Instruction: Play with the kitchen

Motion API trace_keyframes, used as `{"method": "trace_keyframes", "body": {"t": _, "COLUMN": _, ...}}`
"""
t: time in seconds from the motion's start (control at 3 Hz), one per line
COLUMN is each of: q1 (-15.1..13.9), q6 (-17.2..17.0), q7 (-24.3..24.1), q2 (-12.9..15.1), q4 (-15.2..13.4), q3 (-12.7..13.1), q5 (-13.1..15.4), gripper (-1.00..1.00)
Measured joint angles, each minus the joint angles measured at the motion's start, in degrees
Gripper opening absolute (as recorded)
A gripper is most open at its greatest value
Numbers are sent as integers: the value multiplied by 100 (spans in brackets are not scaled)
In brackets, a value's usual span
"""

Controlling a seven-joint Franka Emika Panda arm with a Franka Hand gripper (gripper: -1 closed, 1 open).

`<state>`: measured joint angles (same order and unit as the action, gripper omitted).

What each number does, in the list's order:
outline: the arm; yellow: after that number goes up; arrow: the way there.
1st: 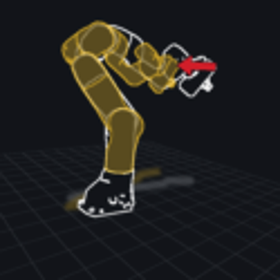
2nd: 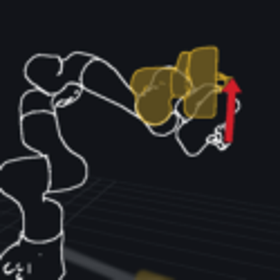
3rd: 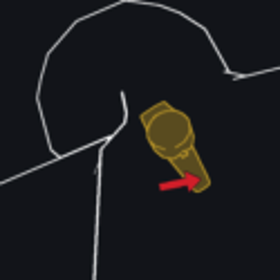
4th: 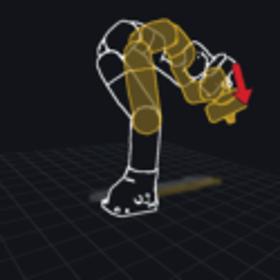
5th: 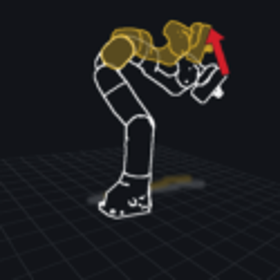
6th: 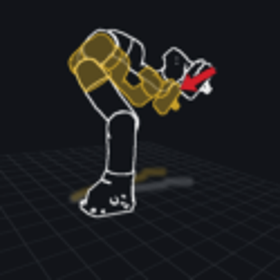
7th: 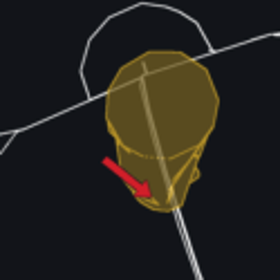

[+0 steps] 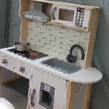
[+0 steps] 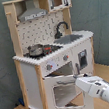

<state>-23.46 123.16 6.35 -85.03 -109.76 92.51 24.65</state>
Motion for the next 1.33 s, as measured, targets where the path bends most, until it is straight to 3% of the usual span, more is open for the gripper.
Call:
{"method": "trace_keyframes", "body": {"t": 0.67, "q1": 696, "q6": 2, "q7": -703, "q2": 22, "q4": -860, "q3": 253, "q5": -229, "gripper": 100}}
{"method": "trace_keyframes", "body": {"t": 1.33, "q1": 1101, "q6": 69, "q7": -1610, "q2": 28, "q4": -1441, "q3": 539, "q5": -641, "gripper": 100}}
